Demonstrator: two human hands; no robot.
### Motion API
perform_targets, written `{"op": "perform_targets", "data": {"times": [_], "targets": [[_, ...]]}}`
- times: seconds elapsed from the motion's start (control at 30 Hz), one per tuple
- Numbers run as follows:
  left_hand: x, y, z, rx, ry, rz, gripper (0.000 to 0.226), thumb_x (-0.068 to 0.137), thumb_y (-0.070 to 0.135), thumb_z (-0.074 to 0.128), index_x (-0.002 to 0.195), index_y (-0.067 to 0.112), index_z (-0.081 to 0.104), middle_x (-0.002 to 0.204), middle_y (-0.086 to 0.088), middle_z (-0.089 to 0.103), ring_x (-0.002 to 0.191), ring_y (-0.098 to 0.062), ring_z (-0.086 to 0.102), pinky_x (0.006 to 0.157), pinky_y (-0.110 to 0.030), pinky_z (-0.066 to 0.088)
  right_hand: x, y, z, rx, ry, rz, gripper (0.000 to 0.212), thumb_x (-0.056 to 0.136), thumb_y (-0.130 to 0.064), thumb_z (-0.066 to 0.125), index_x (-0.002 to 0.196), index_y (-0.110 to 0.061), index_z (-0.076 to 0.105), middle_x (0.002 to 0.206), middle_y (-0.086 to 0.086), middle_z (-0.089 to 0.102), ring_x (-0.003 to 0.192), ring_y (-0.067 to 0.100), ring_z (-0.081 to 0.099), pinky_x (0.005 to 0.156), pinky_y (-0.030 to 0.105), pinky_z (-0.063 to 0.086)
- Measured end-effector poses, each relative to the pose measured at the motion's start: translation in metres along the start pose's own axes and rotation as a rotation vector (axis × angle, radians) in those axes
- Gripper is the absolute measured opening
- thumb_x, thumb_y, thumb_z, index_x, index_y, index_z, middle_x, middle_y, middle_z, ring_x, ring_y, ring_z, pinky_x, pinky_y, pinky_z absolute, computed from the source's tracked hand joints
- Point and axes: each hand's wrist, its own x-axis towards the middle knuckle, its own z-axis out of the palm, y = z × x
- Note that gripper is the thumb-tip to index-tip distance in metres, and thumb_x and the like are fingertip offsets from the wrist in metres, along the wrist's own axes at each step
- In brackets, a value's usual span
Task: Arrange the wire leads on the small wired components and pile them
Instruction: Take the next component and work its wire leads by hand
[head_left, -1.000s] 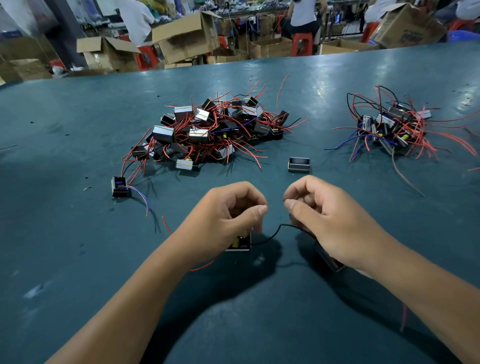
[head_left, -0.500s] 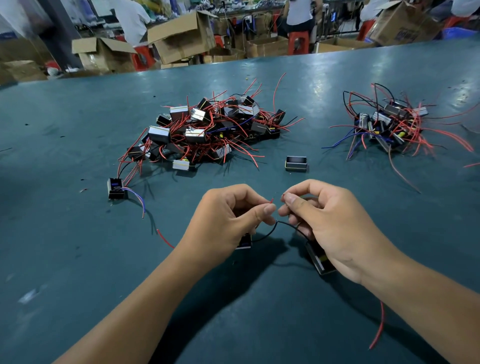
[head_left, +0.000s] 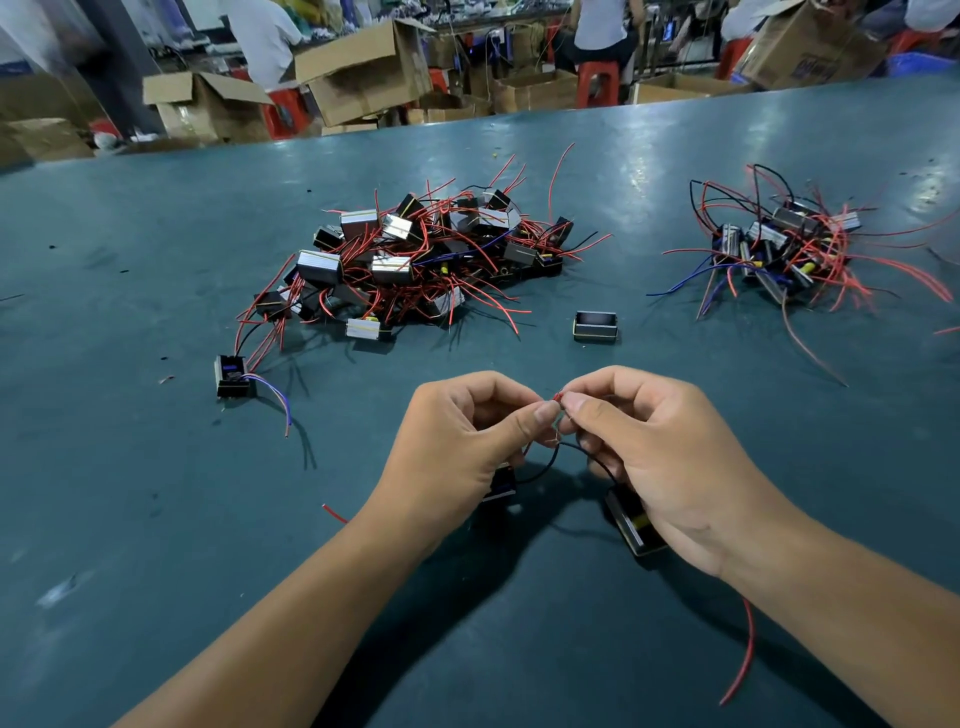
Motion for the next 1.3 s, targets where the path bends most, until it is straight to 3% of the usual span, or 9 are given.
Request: {"op": "perform_targets", "data": {"times": [0.47,0.57,0.77,0.97,1.1,1.3], "targets": [[0.0,0.001,-0.002,-0.052,-0.022,-0.009,0.029,0.071,0.026,0.082,0.084,0.008,0.063,0.067,-0.004,0.072,0.056,-0.013,0.06,0.056,-0.02,0.051,0.0,0.001,-0.002,-0.018,-0.048,-0.012,0.008,0.086,-0.012,0.07,0.079,-0.01,0.074,0.071,0.008,0.066,0.059,0.01,0.048,0.049,0.018,0.038],[0.0,0.002,-0.003,-0.045,-0.035,-0.01,0.029,0.072,0.026,0.081,0.084,0.008,0.062,0.068,-0.006,0.072,0.056,-0.013,0.062,0.055,-0.02,0.051,0.0,0.0,-0.002,-0.021,-0.067,-0.017,0.01,0.086,-0.011,0.07,0.077,-0.011,0.073,0.066,0.003,0.064,0.056,0.008,0.048,0.048,0.017,0.038],[0.0,0.0,-0.005,-0.005,-0.068,0.009,0.029,0.073,0.032,0.082,0.082,0.013,0.064,0.071,-0.007,0.074,0.066,-0.026,0.062,0.059,-0.027,0.051,0.001,0.0,-0.003,-0.155,-0.096,-0.06,0.012,0.089,-0.016,0.066,0.078,-0.013,0.071,0.066,0.005,0.062,0.055,0.013,0.042,0.048,0.023,0.034],[0.002,0.003,-0.008,-0.002,-0.109,-0.004,0.021,0.07,0.037,0.083,0.079,0.024,0.068,0.069,-0.005,0.073,0.062,-0.017,0.062,0.058,-0.024,0.052,0.004,-0.002,-0.009,-0.196,-0.207,-0.097,0.012,0.092,-0.017,0.066,0.082,-0.015,0.07,0.063,-0.004,0.06,0.053,0.011,0.039,0.046,0.018,0.031],[0.003,0.002,-0.009,0.008,-0.12,-0.005,0.022,0.074,0.029,0.08,0.081,0.015,0.064,0.068,-0.004,0.072,0.06,-0.015,0.061,0.057,-0.02,0.051,0.006,-0.002,-0.011,-0.241,-0.225,-0.177,0.009,0.092,-0.013,0.067,0.083,-0.014,0.071,0.065,-0.008,0.064,0.054,0.0,0.049,0.05,0.01,0.036],[0.004,0.002,-0.009,0.014,-0.141,0.008,0.023,0.076,0.025,0.079,0.083,0.011,0.062,0.067,-0.002,0.071,0.057,-0.011,0.06,0.056,-0.018,0.049,0.007,0.001,-0.01,-0.25,-0.207,-0.214,0.01,0.092,-0.008,0.066,0.083,-0.011,0.071,0.064,-0.009,0.065,0.052,-0.003,0.052,0.051,0.006,0.037]]}}
